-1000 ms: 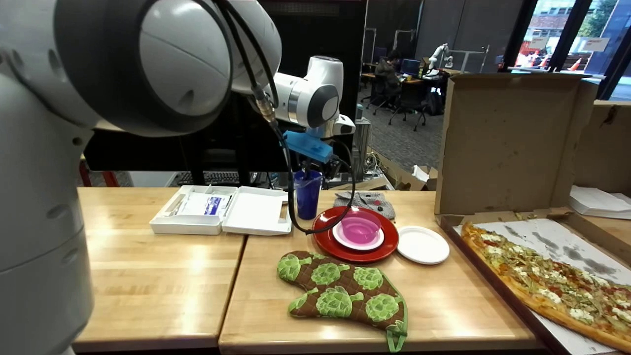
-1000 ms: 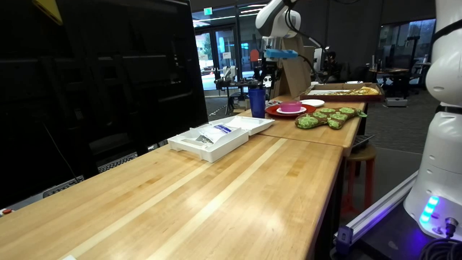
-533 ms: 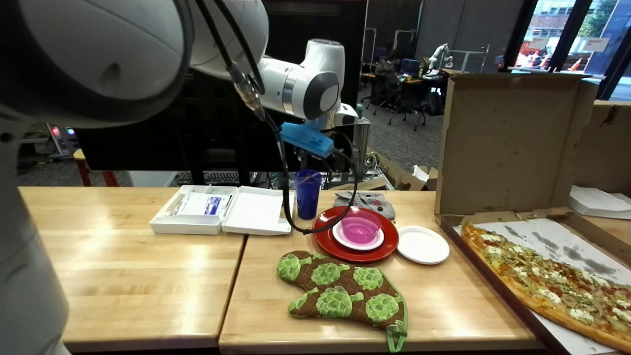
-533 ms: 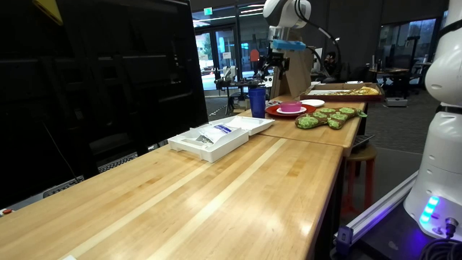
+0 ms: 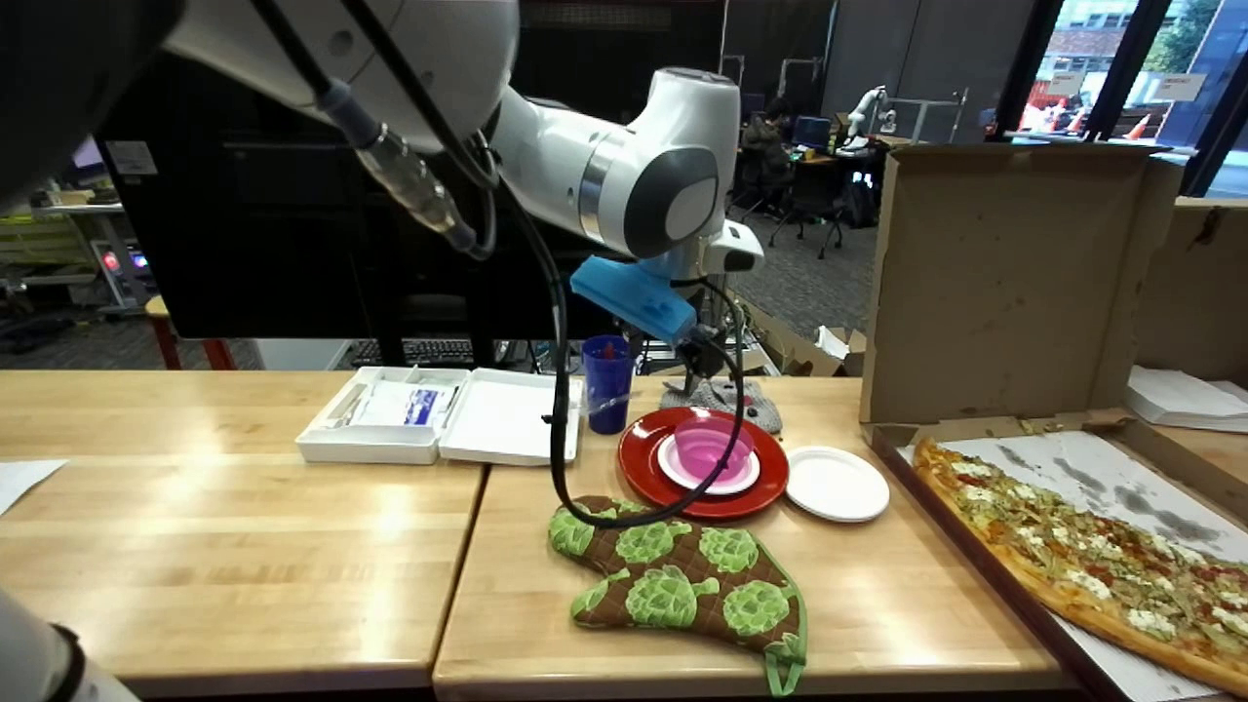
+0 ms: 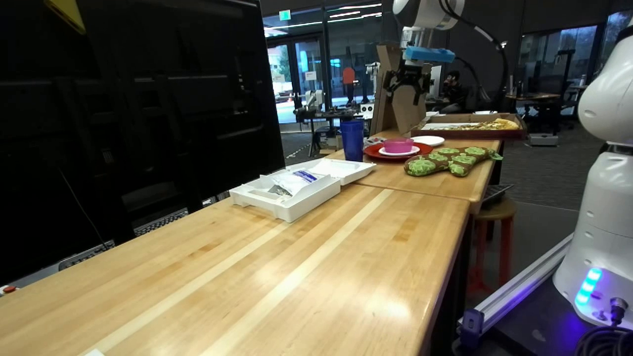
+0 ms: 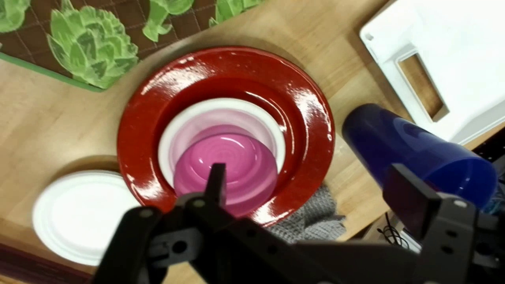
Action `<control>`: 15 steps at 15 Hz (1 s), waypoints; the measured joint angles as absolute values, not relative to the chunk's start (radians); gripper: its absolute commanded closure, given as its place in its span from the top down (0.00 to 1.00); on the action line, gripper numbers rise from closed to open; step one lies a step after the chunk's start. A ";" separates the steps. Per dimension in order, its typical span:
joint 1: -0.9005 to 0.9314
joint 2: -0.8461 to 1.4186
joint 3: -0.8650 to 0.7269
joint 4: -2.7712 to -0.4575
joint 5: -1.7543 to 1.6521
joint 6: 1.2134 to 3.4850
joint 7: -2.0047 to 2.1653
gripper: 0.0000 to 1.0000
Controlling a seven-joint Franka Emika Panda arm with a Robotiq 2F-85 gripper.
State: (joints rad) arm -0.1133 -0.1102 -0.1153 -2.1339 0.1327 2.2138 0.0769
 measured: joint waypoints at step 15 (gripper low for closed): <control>-0.128 -0.112 -0.146 -2.213 0.247 2.261 0.039 1.00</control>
State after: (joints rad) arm -0.1283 -0.1119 -0.1458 -2.2127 0.2468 2.2607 0.0393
